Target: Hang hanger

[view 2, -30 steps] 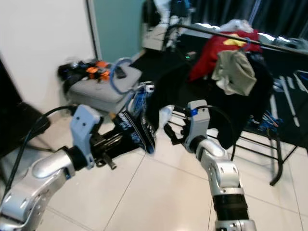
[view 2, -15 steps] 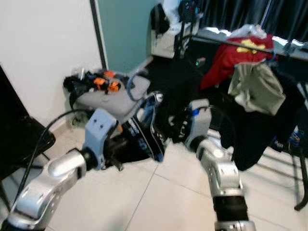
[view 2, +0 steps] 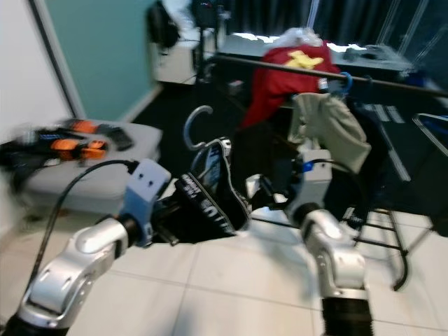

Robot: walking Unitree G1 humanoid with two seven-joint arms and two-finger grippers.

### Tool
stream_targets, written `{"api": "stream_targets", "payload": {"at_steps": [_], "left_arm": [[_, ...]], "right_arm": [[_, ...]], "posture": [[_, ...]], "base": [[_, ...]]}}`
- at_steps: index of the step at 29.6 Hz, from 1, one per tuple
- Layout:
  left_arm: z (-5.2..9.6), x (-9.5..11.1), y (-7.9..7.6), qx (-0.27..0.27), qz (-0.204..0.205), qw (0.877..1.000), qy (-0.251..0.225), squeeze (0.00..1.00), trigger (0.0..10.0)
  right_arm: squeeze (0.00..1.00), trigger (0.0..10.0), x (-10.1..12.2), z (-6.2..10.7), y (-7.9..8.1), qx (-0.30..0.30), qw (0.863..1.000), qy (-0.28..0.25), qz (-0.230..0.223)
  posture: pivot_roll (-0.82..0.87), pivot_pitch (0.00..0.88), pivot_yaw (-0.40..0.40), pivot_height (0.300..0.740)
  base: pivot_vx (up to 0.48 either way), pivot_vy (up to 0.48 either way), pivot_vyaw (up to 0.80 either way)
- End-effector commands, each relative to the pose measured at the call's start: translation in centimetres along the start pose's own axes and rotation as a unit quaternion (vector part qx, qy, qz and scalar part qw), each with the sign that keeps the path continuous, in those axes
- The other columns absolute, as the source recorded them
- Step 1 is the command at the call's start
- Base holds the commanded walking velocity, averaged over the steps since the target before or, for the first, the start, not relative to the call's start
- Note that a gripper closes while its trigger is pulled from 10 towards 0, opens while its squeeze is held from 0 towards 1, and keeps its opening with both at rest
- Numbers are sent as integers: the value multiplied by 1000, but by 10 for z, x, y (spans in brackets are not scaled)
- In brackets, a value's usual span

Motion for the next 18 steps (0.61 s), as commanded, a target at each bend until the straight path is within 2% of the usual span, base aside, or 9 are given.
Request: {"api": "stream_targets", "payload": {"at_steps": [1,8,13,18], "left_arm": [[-2,2,0,10,5,1000,-2,0,10000],[-7,0,15,71,16,997,7,0,10000],[-9,0,15,81,18,997,9,0,10000],[-12,-2,14,111,28,993,12,0,10000]], "right_arm": [[0,10000,0,2,-3,-4,1000,2,5],[0,10000,0,0,4,11,1000,3,18],[0,10000,0,0,5,14,1000,1,16],[0,10000,3,0,7,17,1000,-6,16]], "posture": [[-98,0,-23,740],[-99,0,-20,740],[-99,0,-19,740],[-101,0,-14,740]], "base": [[480,0,-800],[480,0,-800],[480,0,-800],[480,0,0]]}}
Point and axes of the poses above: a point about 5 cm out from each wrist's last joint towards the gripper, its own z axis pointing back from the gripper into the wrist, its own x axis along the axis of the wrist's last joint, y = z × x, the point moved 3 cm from there along -z, pointing out of the wrist towards the gripper, and after that the axes turned 8 degrees about z, right-handed, at the moved point
